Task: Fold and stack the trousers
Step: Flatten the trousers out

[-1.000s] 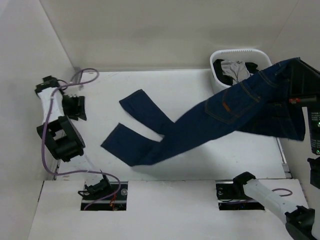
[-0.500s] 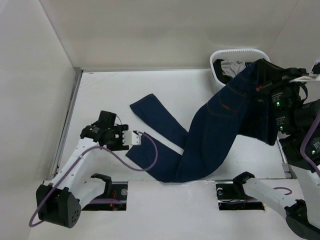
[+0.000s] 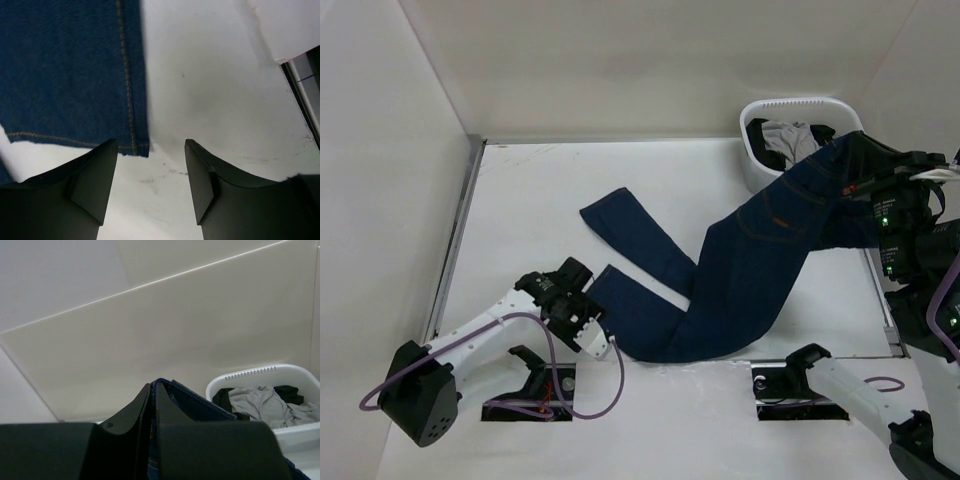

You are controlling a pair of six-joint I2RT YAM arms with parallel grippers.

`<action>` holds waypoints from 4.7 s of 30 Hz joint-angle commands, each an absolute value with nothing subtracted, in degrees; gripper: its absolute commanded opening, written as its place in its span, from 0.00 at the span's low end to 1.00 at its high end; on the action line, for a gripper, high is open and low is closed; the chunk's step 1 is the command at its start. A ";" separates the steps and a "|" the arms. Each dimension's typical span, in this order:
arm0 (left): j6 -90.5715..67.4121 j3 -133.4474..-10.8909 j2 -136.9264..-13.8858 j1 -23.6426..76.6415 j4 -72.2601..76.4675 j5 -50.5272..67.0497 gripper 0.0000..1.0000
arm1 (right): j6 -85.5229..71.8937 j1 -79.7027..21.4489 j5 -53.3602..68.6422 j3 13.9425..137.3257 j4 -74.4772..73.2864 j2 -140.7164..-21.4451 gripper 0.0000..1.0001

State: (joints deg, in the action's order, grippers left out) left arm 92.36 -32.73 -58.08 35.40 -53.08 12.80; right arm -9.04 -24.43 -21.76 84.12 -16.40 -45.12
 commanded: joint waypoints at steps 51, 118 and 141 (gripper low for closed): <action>71.11 -94.27 -103.72 1.45 -100.46 51.80 0.01 | -14.59 -1.80 -12.75 76.55 -17.84 -42.71 0.01; 42.95 -101.81 -109.80 -24.93 -98.08 32.98 0.03 | -12.74 1.54 -14.77 78.14 -24.17 -35.59 0.01; 29.56 -135.34 -139.40 -13.67 -86.79 29.63 0.28 | -13.88 1.19 -14.41 71.20 -21.53 -38.50 0.01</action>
